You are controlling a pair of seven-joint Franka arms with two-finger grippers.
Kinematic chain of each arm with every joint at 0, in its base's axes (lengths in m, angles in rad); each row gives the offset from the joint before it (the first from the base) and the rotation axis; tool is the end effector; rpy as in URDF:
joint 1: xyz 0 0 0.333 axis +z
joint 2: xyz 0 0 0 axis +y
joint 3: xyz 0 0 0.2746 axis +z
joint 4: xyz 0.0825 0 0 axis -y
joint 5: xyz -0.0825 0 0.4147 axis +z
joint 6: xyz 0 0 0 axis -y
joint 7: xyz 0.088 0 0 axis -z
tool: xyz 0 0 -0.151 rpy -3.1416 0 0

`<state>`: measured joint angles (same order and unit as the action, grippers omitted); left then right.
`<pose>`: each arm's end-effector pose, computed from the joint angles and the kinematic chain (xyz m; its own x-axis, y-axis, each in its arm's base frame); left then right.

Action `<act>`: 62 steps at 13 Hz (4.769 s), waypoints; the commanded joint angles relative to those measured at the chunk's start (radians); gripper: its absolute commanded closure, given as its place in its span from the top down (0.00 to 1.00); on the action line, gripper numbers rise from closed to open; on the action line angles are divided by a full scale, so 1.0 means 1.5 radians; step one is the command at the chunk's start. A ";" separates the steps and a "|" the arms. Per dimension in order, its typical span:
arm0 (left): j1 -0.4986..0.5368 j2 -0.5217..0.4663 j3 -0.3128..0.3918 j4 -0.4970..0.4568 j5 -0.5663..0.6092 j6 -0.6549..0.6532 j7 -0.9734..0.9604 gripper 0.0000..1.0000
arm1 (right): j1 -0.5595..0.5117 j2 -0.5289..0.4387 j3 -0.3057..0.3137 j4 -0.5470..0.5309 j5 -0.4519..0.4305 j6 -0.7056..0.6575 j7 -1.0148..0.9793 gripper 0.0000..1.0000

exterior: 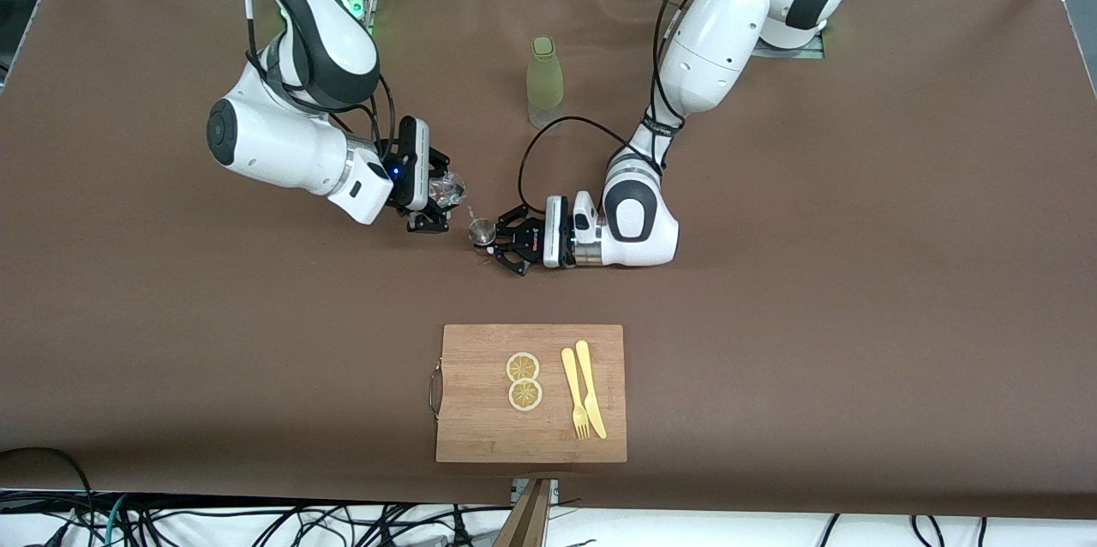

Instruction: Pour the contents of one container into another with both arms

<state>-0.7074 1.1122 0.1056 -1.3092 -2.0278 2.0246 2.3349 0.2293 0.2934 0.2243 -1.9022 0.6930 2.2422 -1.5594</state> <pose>0.5534 -0.5052 0.0370 0.1098 -0.1445 0.9834 -0.9936 0.0088 0.1122 0.5649 0.3185 0.2687 0.0299 0.8224 0.5681 0.9950 0.0297 -0.0953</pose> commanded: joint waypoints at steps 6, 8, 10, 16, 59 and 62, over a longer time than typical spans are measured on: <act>-0.007 0.012 0.006 0.023 -0.011 0.010 0.009 0.00 | 0.006 -0.007 0.006 0.001 -0.043 0.014 0.070 0.20; -0.007 0.012 0.006 0.023 -0.011 0.010 0.009 0.00 | 0.009 -0.006 0.006 0.001 -0.043 0.018 0.073 0.20; -0.007 0.012 0.006 0.022 -0.011 0.010 0.009 0.00 | 0.009 -0.004 0.006 0.001 -0.043 0.026 0.073 0.20; -0.007 0.012 0.006 0.022 -0.010 0.010 0.010 0.00 | 0.010 -0.002 0.006 0.002 -0.042 0.027 0.078 0.20; 0.050 -0.032 0.007 -0.015 0.027 -0.032 0.078 0.00 | -0.098 0.047 -0.161 -0.055 0.356 -0.171 -0.403 0.18; 0.086 -0.056 0.007 -0.058 0.059 -0.092 0.105 0.00 | -0.131 0.089 -0.214 -0.052 0.357 -0.240 -0.489 0.18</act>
<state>-0.6178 1.0920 0.1304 -1.3130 -1.9967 1.9338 2.4238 0.0610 0.3988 -0.0610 -1.9808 1.2026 1.9511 -2.2199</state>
